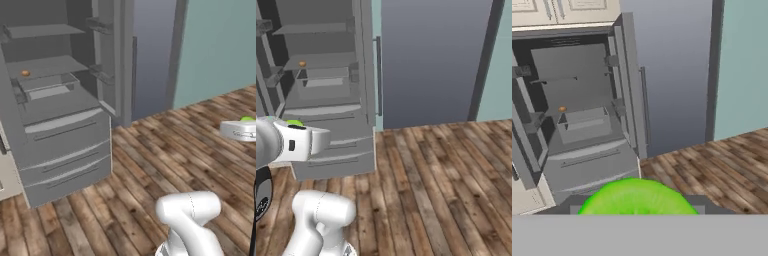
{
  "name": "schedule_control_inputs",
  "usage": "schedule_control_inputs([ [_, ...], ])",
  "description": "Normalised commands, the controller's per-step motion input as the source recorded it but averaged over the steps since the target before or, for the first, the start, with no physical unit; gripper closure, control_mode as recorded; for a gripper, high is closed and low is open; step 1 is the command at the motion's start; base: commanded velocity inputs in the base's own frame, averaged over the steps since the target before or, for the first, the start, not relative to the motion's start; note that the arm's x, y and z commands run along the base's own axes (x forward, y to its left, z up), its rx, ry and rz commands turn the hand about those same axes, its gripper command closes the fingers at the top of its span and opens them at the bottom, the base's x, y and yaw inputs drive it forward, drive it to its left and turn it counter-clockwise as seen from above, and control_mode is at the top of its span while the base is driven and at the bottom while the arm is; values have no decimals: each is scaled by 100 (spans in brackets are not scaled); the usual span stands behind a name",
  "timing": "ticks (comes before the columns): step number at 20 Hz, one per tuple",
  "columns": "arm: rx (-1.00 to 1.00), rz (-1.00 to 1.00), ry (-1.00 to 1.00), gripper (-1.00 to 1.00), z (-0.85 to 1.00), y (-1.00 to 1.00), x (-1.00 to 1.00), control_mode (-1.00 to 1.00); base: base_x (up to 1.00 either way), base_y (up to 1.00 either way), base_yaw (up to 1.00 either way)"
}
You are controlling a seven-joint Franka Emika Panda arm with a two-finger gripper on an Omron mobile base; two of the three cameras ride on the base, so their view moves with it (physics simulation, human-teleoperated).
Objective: Retrieve the kiwi and tangerine from the fridge and place them into the bowl on the dining table.
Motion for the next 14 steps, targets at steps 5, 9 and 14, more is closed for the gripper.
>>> schedule_control_inputs([
  [5,0,0,0,100,0,0,0,100,-4,-49,-42],
  [9,0,0,0,100,0,0,0,100,-4,-61,-46],
  [14,0,0,0,100,0,0,0,100,-6,-62,-47],
])
